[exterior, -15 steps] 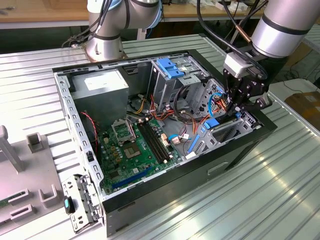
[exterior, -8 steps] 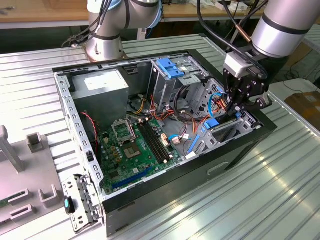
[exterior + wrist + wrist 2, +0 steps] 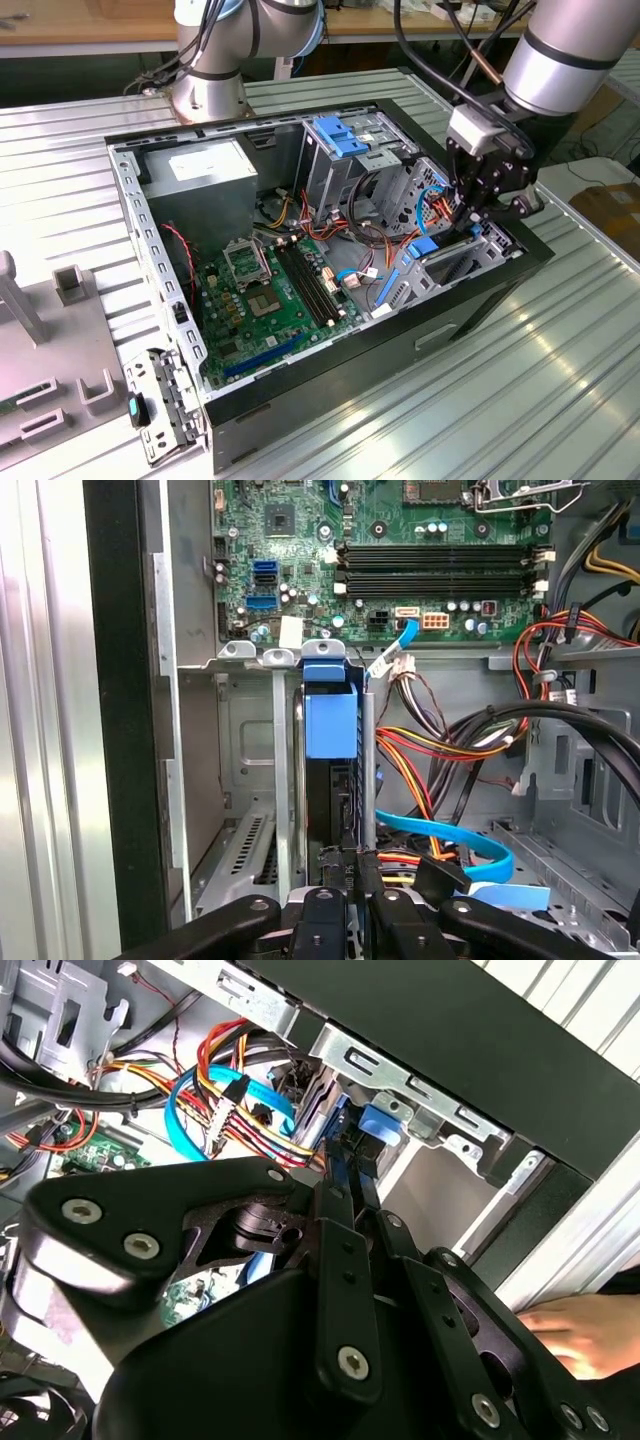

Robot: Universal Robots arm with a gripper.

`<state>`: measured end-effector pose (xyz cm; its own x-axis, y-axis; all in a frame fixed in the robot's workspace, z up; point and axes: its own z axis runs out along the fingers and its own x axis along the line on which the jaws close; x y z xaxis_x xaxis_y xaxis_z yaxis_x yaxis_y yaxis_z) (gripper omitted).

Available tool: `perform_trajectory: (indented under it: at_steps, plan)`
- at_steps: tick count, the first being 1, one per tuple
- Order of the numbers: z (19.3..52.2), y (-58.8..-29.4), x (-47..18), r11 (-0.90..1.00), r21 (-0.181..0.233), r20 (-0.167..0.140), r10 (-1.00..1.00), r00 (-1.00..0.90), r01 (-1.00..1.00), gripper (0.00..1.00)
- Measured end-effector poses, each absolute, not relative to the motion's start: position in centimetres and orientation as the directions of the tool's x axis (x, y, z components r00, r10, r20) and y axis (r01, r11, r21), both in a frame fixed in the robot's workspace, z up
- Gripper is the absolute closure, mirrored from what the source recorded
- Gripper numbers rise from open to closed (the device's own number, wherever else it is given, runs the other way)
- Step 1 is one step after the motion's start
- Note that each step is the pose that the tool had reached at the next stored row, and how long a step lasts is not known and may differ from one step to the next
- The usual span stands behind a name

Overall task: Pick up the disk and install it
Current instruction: 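Insert the first disk wire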

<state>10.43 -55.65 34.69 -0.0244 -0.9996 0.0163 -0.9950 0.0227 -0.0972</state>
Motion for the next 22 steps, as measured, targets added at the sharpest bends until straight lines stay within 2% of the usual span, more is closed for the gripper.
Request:
perform_trajectory:
  at_steps: [12, 13, 14, 15, 16, 22]
  plan:
    - [34.0, -55.7, 10.4, 0.024, -0.097, -0.001, -1.0, -0.024, -0.995, 0.84]
    - [34.0, -55.7, 10.4, 0.025, -0.097, -0.002, -1.0, -0.024, -0.995, 0.82]
    - [34.3, -55.7, 10.4, 0.025, -0.097, -0.001, -1.0, -0.024, -0.995, 0.76]
    - [34.9, -55.7, 10.6, 0.024, -0.097, -0.001, -1.0, -0.024, -0.995, 0.76]
    - [35.1, -55.7, 10.6, 0.024, -0.097, -0.001, -1.0, -0.024, -0.995, 0.89]
    - [35.4, -55.7, 10.8, 0.024, -0.097, -0.001, -1.0, -0.024, -0.995, 0.89]
